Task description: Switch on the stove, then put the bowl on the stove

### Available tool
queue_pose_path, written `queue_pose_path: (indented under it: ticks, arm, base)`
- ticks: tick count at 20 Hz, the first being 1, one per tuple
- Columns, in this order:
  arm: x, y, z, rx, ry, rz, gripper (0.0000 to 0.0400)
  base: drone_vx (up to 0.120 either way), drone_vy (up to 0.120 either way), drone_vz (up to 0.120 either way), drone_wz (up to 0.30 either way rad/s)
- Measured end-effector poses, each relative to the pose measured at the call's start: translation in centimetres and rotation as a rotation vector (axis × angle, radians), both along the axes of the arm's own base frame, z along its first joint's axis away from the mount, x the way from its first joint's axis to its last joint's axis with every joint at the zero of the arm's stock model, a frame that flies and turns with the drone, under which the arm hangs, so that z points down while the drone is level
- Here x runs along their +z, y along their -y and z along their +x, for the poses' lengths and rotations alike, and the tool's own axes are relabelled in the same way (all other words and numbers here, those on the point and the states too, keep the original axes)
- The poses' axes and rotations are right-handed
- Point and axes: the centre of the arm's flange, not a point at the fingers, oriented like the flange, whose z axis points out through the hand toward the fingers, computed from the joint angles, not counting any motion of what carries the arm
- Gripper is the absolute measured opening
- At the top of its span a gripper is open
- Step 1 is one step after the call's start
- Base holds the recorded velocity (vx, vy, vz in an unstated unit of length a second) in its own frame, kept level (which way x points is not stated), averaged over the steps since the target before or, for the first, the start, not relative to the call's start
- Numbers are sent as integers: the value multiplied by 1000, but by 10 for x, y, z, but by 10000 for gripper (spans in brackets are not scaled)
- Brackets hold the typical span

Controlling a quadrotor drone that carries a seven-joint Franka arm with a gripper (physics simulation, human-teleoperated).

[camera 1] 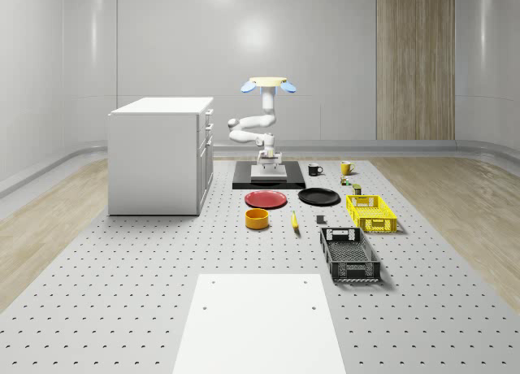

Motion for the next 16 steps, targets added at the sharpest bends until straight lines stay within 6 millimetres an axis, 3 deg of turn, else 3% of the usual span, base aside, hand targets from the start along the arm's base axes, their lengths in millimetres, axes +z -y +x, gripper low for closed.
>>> queue_pose_path:
  ticks: [16]
  arm:
    - [0,0,0,0,0,0,400]
  base:
    - [120,0,0,0]
